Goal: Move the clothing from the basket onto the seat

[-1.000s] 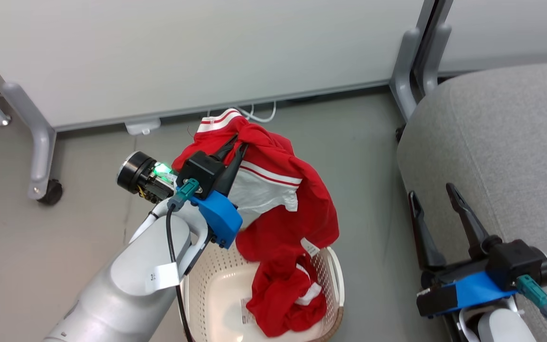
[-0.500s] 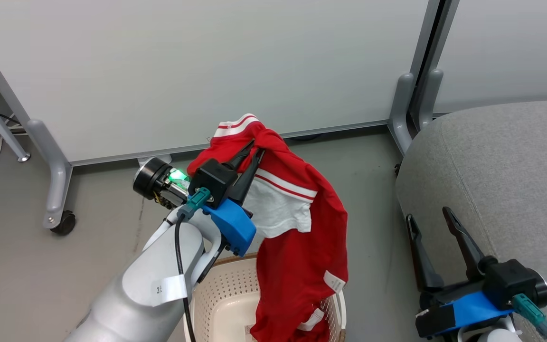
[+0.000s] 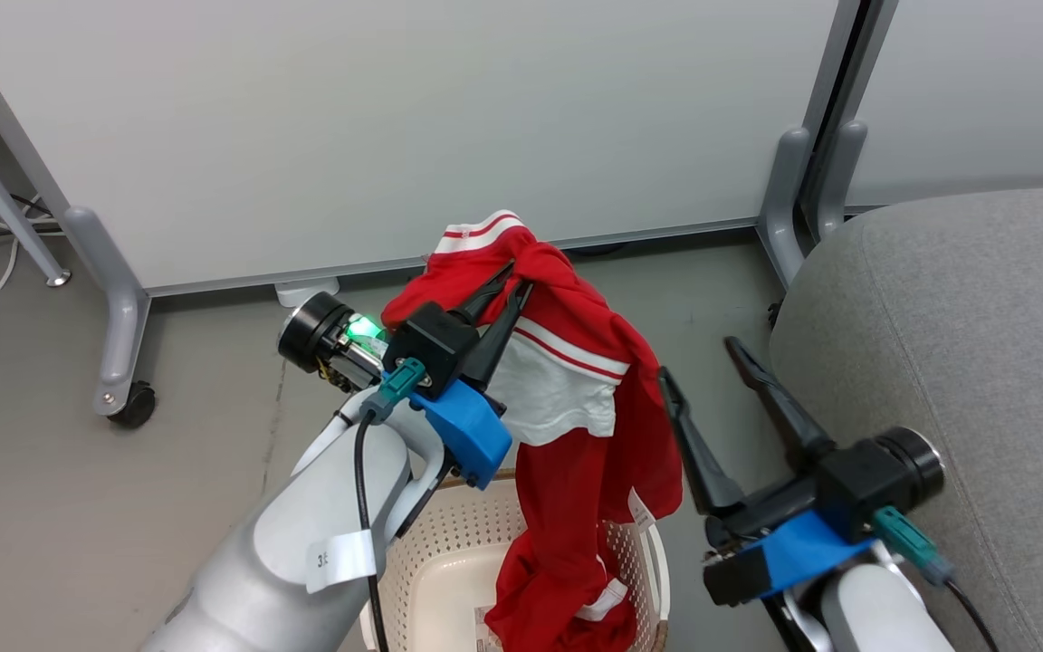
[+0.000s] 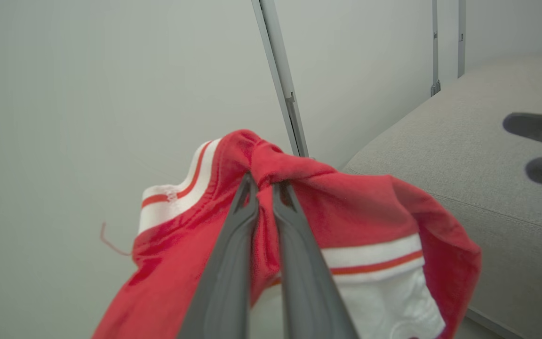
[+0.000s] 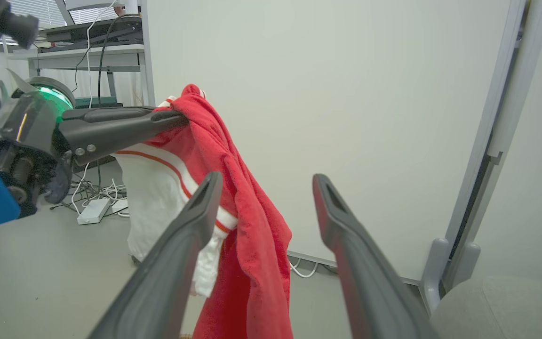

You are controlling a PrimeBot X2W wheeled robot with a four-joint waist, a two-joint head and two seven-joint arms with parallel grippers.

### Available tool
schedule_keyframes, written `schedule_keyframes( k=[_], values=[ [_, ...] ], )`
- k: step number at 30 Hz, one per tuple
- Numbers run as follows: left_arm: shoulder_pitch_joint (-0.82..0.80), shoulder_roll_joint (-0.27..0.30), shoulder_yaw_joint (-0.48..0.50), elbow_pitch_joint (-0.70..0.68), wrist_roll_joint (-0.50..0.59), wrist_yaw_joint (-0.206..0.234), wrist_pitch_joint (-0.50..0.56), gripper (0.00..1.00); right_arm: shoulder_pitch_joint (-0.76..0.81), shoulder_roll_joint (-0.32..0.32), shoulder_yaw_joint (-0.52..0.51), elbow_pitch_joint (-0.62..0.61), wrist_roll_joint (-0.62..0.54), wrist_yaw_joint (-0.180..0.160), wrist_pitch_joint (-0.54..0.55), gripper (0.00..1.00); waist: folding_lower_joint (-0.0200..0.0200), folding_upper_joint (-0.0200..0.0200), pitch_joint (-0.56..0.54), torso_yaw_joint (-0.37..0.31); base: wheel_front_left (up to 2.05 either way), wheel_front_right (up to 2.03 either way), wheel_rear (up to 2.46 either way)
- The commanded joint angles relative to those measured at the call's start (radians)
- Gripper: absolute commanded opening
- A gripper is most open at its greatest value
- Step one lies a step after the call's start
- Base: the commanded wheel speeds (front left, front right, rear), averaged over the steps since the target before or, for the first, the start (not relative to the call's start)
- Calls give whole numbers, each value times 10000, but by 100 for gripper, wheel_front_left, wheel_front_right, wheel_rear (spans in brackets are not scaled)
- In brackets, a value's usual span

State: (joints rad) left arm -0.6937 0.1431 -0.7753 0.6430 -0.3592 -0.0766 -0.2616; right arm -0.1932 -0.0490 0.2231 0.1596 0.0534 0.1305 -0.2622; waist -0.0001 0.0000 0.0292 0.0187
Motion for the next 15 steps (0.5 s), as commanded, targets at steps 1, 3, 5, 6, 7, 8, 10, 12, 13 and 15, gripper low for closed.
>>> schedule_keyframes(
  k=[1, 3, 5, 6, 7, 8, 10, 12, 13, 15],
  values=[
    [-56, -66, 45, -55, 66, -23, -51, 0, -379, -27, 326, 185, -88, 5, -42, 100, 1, 0, 69, 46, 0, 0, 0],
    [-91, -95, 42, -70, 82, -46, -51, 0, -571, -27, 475, 240, -113, 5, -42, 100, 1, 0, 102, 71, 0, 0, 0],
    [-198, -175, 48, -133, 139, -97, -51, 0, -1080, -33, 858, 571, -242, 5, -40, 100, 1, 0, 233, 169, 0, 0, 0],
    [-227, -202, 38, -150, 175, -114, -51, 0, -1252, -51, 960, 730, -294, 5, -40, 100, 1, 0, 273, 200, 0, 0, 0],
    [-260, -229, 19, -163, 196, -140, -51, 0, -1414, -58, 1042, 871, -315, 5, -40, 100, 1, 0, 318, 237, 0, 0, 0],
    [-298, -263, 14, -177, 221, -163, -51, 0, -1597, -62, 1107, 1004, -354, 5, -40, 100, 1, 0, 360, 275, 0, 0, 0],
    [-357, -329, 4, -218, 272, -196, -51, 0, -1936, -83, 1160, 1234, -450, 3, -42, 100, 1, 0, 450, 360, 0, 0, 0],
    [-368, -349, 5, -230, 282, -190, -51, 0, -2056, -87, 1163, 1404, -489, 5, -40, 100, 1, 0, 488, 392, 0, 0, 0],
    [-379, -365, 5, -243, 311, -201, -51, 0, -2180, -87, 1146, 1542, -535, 5, -40, 100, 1, 0, 530, 426, 0, 0, 0],
    [-431, -390, 14, -273, 364, -211, -51, 0, -2430, -94, 1115, 1912, -629, 5, -40, 100, 1, 0, 593, 474, 0, 0, 0]
  ],
)
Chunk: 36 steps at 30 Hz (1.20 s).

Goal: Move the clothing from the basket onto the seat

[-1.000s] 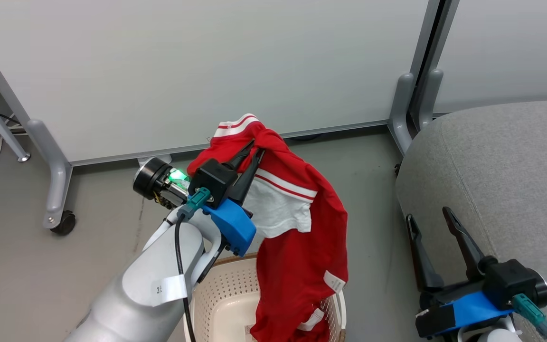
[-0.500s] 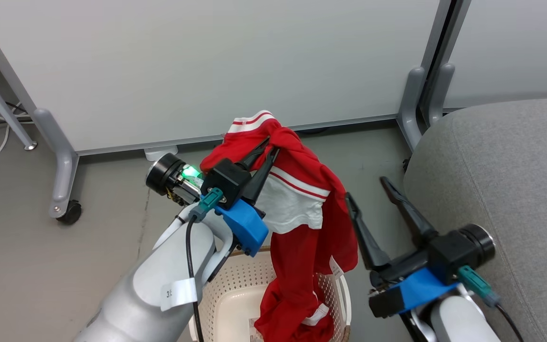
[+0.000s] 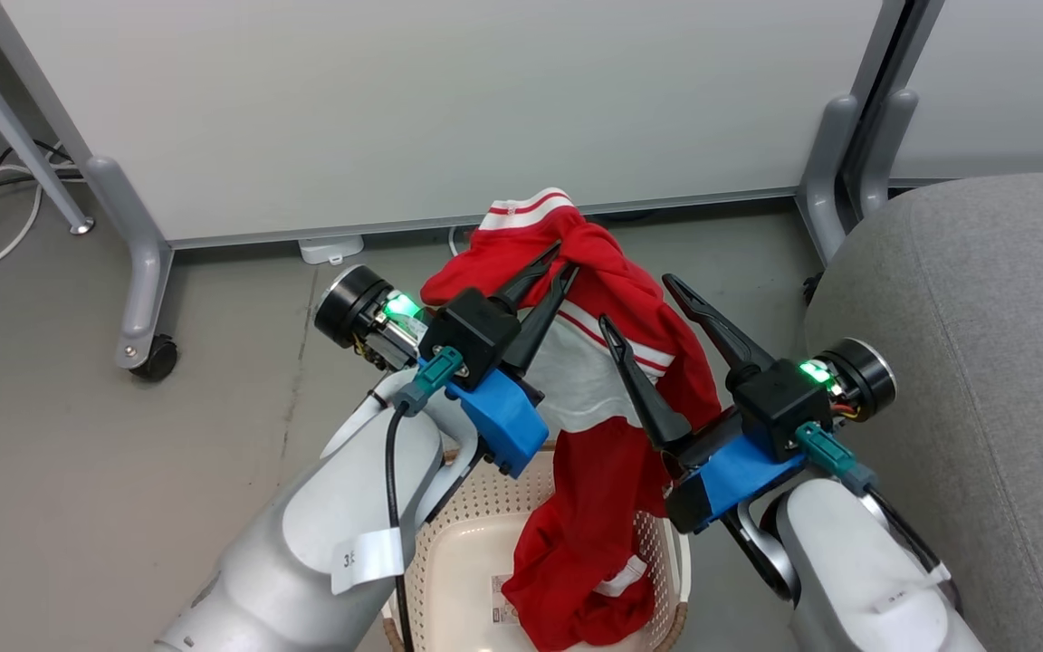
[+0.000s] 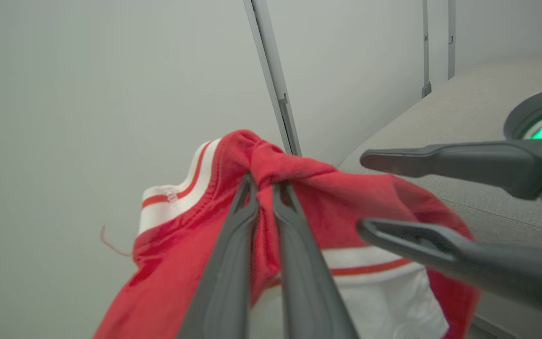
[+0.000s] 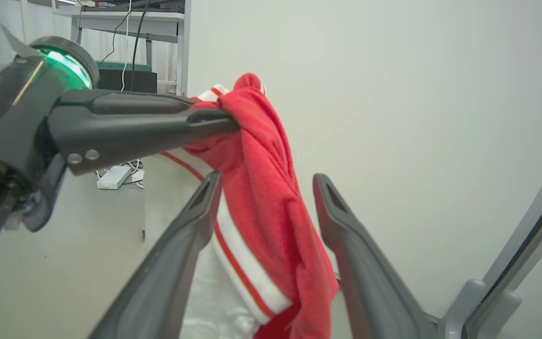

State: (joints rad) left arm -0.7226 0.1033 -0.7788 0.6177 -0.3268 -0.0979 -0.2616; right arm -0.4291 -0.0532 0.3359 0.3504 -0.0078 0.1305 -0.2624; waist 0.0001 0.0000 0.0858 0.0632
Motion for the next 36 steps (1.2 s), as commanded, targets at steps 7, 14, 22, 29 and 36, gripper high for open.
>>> schedule_keyframes(
  k=[7, 14, 22, 29, 36],
  values=[
    [-222, -142, 17, -210, 183, -65, -51, 0, -793, -42, 106, 1266, -269, 5, -38, 100, -1, 0, 189, 193, 0, 0, 0],
    [-224, -229, 105, -281, 249, -116, -51, 0, -1096, -3, 209, 2163, 12, 5, -38, 0, -1, 0, 272, 258, 0, 0, 0],
    [-141, -263, 190, -213, 313, -172, -51, 0, -1145, 14, 312, 2186, 197, 3, -38, 0, -1, 0, 225, 201, 0, 0, 0],
    [-48, -288, 256, -195, 409, -203, -51, 0, -1072, 23, 347, 2098, 260, 3, -38, 0, -1, 0, 163, 176, 0, 0, 0],
    [-42, -307, 363, -158, 555, -140, -51, 100, -1084, 28, 331, 2005, 332, 3, -38, 0, -1, 0, 186, 184, 0, 0, 0]
  ],
)
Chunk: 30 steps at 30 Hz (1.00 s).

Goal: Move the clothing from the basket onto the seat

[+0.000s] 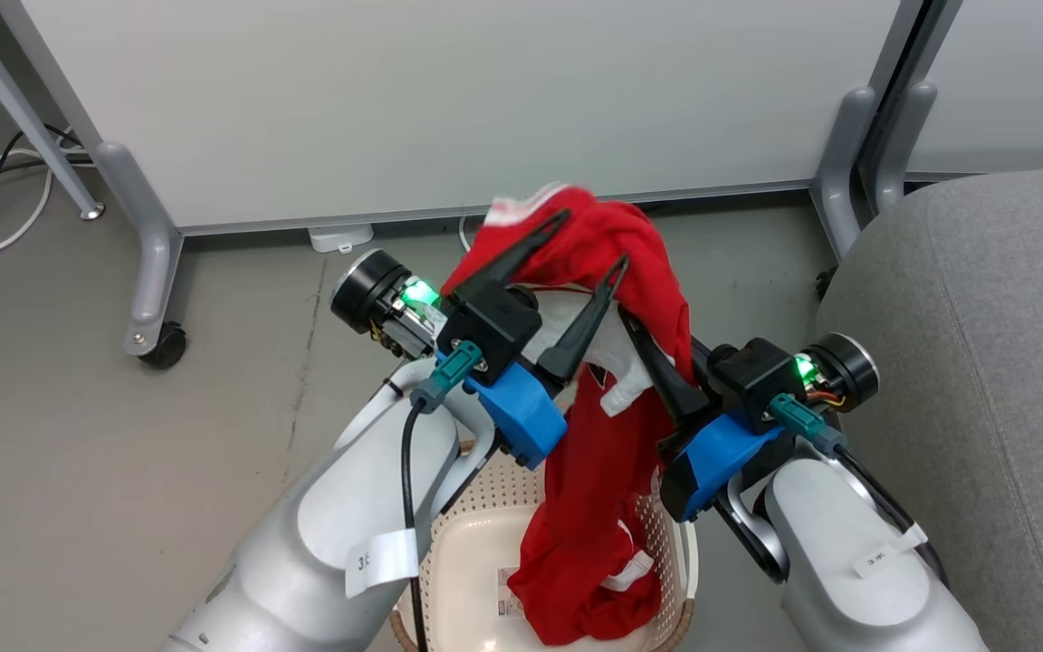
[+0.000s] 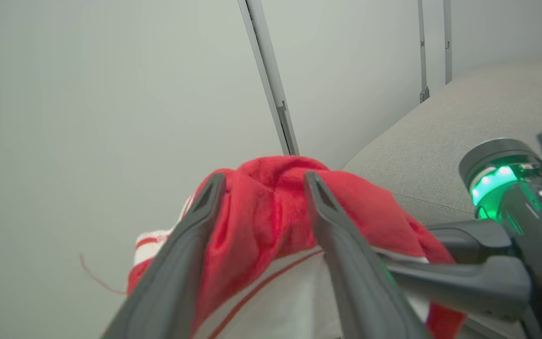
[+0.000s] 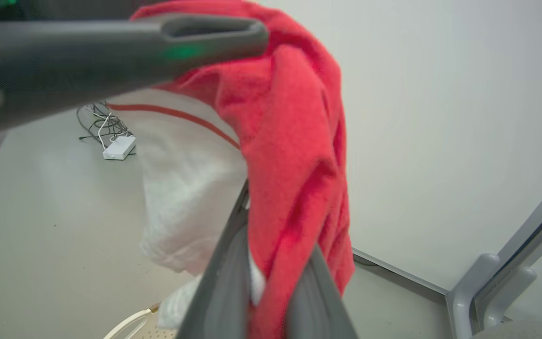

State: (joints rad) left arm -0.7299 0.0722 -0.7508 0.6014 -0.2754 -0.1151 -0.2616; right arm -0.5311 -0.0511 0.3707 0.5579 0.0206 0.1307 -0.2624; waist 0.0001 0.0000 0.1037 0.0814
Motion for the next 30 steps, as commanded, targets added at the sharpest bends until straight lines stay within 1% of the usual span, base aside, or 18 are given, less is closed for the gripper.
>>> schedule_keyframes(
  k=[1, 8, 14, 22, 30],
  values=[
    [32, 1, 97, 2, 42, 32, -51, 100, -68, 6, -27, -86, 69, 3, -38, 0, -1, 0, 18, 7, 0, 0, 0],
    [63, 4, 182, -48, 147, 8, -51, 100, -118, 8, -70, -217, 213, 1, -40, 0, -1, 0, 128, -8, 0, 0, 0],
    [221, 101, 225, -145, 219, -11, -51, 100, -18, 1, -195, -454, 501, 1, -40, 0, -1, 0, 247, -350, 0, 0, 0],
    [450, 252, 189, -386, 225, -51, -51, 100, 156, 2, -528, -886, 670, 3, -42, 0, -1, 0, 515, -1284, 0, 0, 0],
    [693, 344, 25, -586, 296, -95, -51, 100, 428, 3, -1215, -1360, 770, 3, -43, 0, -1, 0, 658, -2375, 0, 0, 0]
  ],
)
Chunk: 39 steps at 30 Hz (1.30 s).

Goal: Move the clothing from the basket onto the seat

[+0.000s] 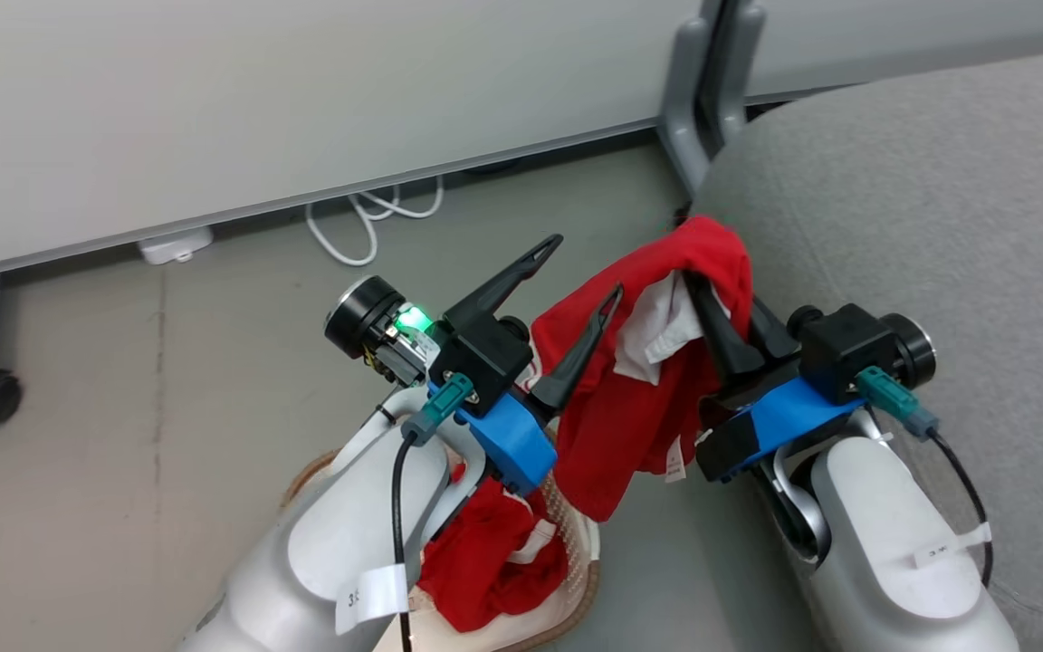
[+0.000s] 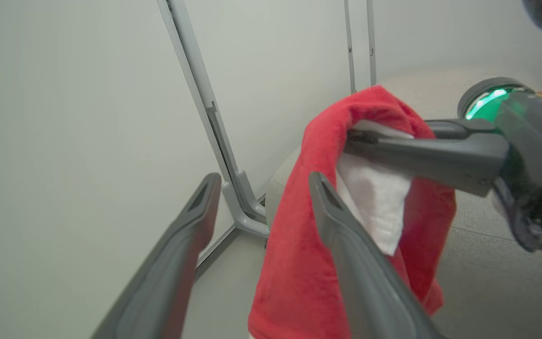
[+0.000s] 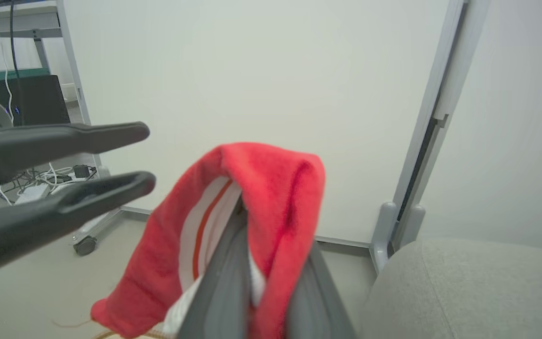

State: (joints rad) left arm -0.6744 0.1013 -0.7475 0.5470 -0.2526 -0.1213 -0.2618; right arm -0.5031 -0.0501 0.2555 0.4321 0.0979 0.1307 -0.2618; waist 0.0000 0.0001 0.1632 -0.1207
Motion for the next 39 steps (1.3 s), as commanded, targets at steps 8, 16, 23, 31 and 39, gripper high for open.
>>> schedule_keyframes(
  k=[8, 16, 23, 31, 39],
  values=[
    [350, 36, -263, -209, 42, -60, -48, 100, 428, -4, -723, -464, -87, 3, -50, 0, 0, -1, 54, -1293, 0, 0, 0],
    [641, -39, -631, -295, -43, -93, -48, 100, 887, -4, -1493, -876, -299, 3, -50, 0, 0, -1, 17, -2256, 0, 0, 0],
    [753, -111, -999, -293, -98, -112, -49, 100, 1340, -3, -2203, -1202, -400, 3, -50, 0, 0, -1, 94, -2799, 0, 0, 0],
    [678, -135, -1256, -244, -179, -82, -49, 100, 1643, -1, -2663, -1482, -450, 3, -50, 0, 0, -1, 155, -3042, 0, 0, 0],
    [351, -15, -1332, -415, -116, -86, -48, 100, 1304, -2, -2859, -1667, -503, 3, -50, 0, 0, -1, 481, -2965, 0, 0, 0]
  ],
)
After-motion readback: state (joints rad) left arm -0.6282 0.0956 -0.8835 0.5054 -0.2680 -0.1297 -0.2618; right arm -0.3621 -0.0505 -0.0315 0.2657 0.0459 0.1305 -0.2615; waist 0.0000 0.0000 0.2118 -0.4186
